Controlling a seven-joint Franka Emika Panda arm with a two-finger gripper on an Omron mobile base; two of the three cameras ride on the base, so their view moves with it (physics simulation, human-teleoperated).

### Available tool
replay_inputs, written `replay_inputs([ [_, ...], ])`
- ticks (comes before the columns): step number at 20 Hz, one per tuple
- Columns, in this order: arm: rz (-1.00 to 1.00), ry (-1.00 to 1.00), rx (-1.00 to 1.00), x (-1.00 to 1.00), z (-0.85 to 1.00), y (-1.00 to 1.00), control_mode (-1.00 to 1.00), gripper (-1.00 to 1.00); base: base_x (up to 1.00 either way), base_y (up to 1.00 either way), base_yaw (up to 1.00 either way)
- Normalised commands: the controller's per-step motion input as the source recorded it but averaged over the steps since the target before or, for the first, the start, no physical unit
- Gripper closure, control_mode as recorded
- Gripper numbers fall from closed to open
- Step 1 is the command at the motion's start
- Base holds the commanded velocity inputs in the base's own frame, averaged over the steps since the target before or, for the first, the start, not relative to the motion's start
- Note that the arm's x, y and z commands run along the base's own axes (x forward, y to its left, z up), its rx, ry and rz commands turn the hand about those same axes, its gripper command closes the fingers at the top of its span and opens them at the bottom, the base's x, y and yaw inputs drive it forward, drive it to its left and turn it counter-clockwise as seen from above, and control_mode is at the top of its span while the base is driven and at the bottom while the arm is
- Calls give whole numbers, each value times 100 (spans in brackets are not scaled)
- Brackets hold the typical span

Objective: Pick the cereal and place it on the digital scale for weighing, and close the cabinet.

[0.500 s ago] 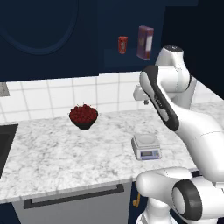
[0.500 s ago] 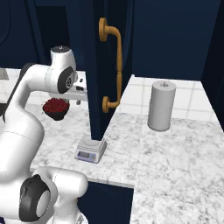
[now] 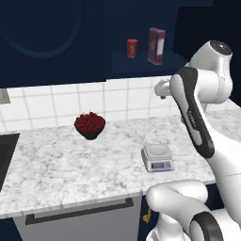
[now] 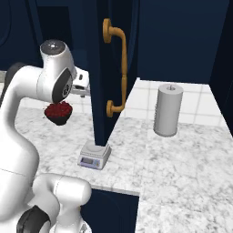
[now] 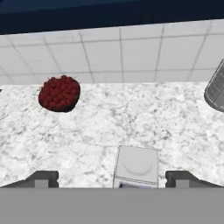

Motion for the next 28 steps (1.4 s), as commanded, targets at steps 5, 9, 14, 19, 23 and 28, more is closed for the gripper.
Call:
replay_inputs([
  [5,0,-33,5,-3,80,-24,-100,-100,0,0,0],
  [9,-8,-32,-1,18,68,-12,-100,-100,0,0,0],
  [14,-17,-26,-2,32,49,-21,-100,-100,0,0,0],
  [19,-5,-11,1,75,9,-5,-100,-100,0,0,0],
  [23,1,3,0,73,0,0,-100,-100,0,0,0],
  [28,1,14,0,73,11,0,-100,-100,0,0,0],
])
